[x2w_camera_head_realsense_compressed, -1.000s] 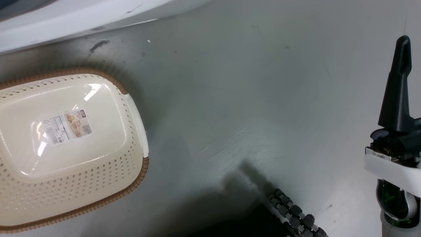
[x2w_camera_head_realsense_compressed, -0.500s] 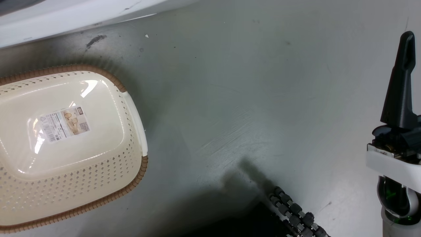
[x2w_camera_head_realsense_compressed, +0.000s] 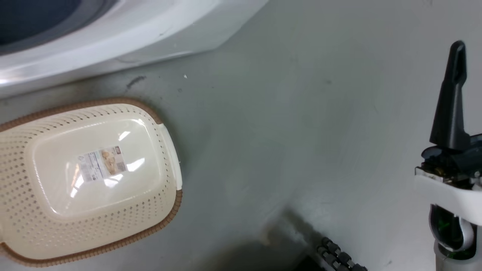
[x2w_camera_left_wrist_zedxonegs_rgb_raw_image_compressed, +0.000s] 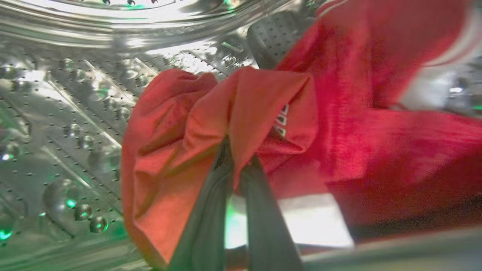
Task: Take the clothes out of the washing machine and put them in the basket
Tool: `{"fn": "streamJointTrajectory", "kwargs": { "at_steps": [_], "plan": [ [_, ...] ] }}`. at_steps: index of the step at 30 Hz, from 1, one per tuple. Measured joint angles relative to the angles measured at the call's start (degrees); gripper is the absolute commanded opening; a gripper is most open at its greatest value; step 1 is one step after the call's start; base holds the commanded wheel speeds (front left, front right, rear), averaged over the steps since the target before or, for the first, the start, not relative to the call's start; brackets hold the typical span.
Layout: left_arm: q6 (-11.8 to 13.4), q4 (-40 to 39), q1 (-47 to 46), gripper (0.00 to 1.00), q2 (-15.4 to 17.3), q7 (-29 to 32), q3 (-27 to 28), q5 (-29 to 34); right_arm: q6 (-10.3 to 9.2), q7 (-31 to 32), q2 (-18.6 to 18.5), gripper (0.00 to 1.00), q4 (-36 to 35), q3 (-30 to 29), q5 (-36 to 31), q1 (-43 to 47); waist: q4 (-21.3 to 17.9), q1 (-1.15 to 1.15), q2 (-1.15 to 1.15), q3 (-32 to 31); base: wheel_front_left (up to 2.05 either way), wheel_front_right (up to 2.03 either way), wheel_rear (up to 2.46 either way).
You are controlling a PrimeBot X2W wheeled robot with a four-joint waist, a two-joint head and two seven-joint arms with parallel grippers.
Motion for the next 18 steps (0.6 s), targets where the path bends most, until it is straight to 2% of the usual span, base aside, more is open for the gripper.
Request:
{"fn": "streamJointTrajectory", "kwargs": {
  "at_steps": [6, 18],
  "plan": [
    [0.0, 1.0, 6.9, 0.00, -1.4, -8.1, -2.7, -5.4, 0.00, 0.0, 0.0, 1.00, 0.5, 1.3, -2.3, 2.0, 1.3, 0.00, 0.00, -6.1, 0.00, 0.00, 0.00],
    [0.0, 1.5, 20.3, 0.00, -4.8, -20.3, -7.0, -13.5, 0.00, 0.0, 0.0, 1.00, 2.0, 2.8, -5.2, 6.4, 4.5, -0.01, 0.00, -17.4, 0.00, 0.00, 0.00]
  ]
}}
